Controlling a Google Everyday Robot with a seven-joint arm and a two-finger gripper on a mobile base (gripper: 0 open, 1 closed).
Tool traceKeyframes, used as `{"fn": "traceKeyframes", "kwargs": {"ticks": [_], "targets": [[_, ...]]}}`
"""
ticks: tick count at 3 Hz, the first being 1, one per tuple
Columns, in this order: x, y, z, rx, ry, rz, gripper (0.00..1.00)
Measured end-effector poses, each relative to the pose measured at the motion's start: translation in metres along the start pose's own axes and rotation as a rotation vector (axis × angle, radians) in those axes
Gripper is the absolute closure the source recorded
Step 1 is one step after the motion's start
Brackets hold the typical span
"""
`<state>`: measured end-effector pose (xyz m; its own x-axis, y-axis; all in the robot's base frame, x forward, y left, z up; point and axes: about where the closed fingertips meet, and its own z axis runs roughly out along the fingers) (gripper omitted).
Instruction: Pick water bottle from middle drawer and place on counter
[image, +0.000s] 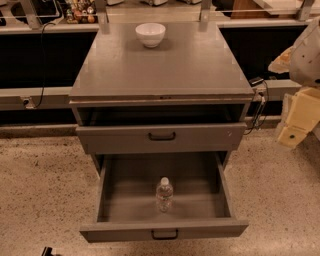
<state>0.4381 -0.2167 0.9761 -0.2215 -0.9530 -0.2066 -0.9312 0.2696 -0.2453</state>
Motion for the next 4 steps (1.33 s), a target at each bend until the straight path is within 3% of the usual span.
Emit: {"fn": "traceKeyframes", "kwargs": {"ticks": [2, 3, 4], "targets": [[-0.003, -0.002, 0.004, -0.003, -0.019, -0.002, 0.0], [-0.01, 0.015, 0.053, -0.073, -0.132, -0.01, 0.0], [-0.019, 0.017, 0.056, -0.053, -0.212, 0.032, 0.0]]}}
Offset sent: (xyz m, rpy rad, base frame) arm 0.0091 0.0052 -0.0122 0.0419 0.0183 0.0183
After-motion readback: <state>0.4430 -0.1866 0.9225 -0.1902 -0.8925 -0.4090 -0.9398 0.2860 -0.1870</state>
